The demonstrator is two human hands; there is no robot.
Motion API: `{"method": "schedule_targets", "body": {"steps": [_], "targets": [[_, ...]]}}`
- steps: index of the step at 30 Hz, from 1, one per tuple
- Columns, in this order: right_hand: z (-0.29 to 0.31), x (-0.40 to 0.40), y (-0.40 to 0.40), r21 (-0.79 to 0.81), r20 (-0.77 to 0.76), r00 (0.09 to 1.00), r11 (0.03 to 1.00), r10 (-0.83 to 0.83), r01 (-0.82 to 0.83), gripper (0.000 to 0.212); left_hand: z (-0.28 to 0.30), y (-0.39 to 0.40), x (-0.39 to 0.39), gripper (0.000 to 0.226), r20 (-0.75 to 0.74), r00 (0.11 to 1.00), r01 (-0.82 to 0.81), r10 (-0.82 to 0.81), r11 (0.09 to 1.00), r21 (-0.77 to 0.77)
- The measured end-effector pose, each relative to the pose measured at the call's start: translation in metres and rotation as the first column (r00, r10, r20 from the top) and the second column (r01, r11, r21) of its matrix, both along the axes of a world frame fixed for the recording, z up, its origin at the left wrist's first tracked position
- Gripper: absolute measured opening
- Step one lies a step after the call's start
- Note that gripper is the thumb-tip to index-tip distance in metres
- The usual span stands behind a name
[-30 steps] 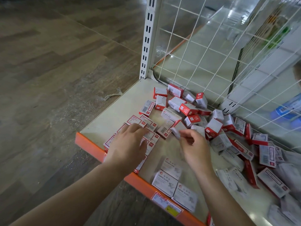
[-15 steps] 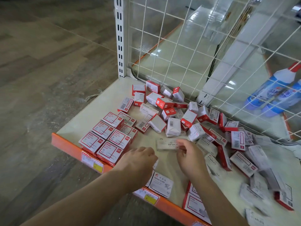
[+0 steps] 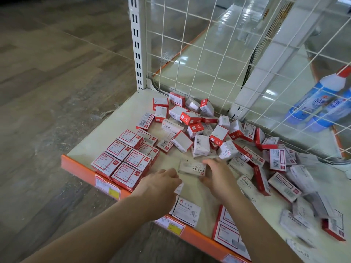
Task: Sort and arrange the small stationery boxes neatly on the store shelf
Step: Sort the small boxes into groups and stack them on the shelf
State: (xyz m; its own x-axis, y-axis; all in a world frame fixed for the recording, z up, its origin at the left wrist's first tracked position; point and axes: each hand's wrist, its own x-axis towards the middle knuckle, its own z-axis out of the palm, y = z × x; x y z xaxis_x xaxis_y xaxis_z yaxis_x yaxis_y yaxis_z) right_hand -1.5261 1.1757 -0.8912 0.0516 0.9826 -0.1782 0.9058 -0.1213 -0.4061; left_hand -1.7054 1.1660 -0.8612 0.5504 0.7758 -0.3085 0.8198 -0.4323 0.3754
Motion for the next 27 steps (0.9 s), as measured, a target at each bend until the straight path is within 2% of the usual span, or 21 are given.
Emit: {"method": "schedule_targets", "body": {"steps": [4,8,10,12,15,19,21,25,27], "targets": [[0.003,0.002,-0.007,0.061,-0.027,0.999,0.998,-0.024,0.026,0.038,0.000,-0.005,-0.002,0.043,0.104,0.990,-0.093,0.097,0.995,-0.048],[0.011,0.009,-0.021,0.144,-0.132,0.989,0.985,-0.072,0.090,0.040,0.001,-0.006,-0.003,0.039,0.201,0.951,-0.225,0.234,0.972,-0.067],[0.018,0.009,-0.031,0.163,-0.168,0.982,0.980,-0.085,0.113,0.040,0.003,-0.005,-0.001,0.037,0.251,0.914,-0.303,0.318,0.948,-0.096],[0.024,0.008,-0.041,0.178,-0.181,0.980,0.977,-0.082,0.114,0.041,0.003,-0.004,0.001,0.036,0.314,0.851,-0.377,0.421,0.906,-0.195],[0.032,0.004,-0.055,0.158,-0.202,0.976,0.981,-0.076,0.109,0.044,0.004,-0.004,0.006,0.036,0.369,0.771,-0.420,0.519,0.850,-0.318],[0.040,-0.004,-0.066,0.095,-0.222,0.970,0.988,-0.098,0.122,0.042,0.008,-0.006,0.013,0.015,0.391,0.711,-0.438,0.585,0.803,-0.405],[0.044,-0.005,-0.068,0.053,-0.235,0.965,0.990,-0.115,0.131,0.043,0.011,-0.009,0.015,0.015,0.393,0.685,-0.446,0.613,0.780,-0.439],[0.050,0.002,-0.070,-0.025,-0.298,0.949,0.995,-0.100,0.096,0.051,0.017,-0.014,0.015,0.020,0.356,0.704,-0.446,0.614,0.773,-0.452],[0.053,0.002,-0.070,-0.029,-0.331,0.941,0.998,-0.070,0.063,0.043,0.018,-0.015,0.016,0.022,0.348,0.745,-0.412,0.569,0.803,-0.431]]}}
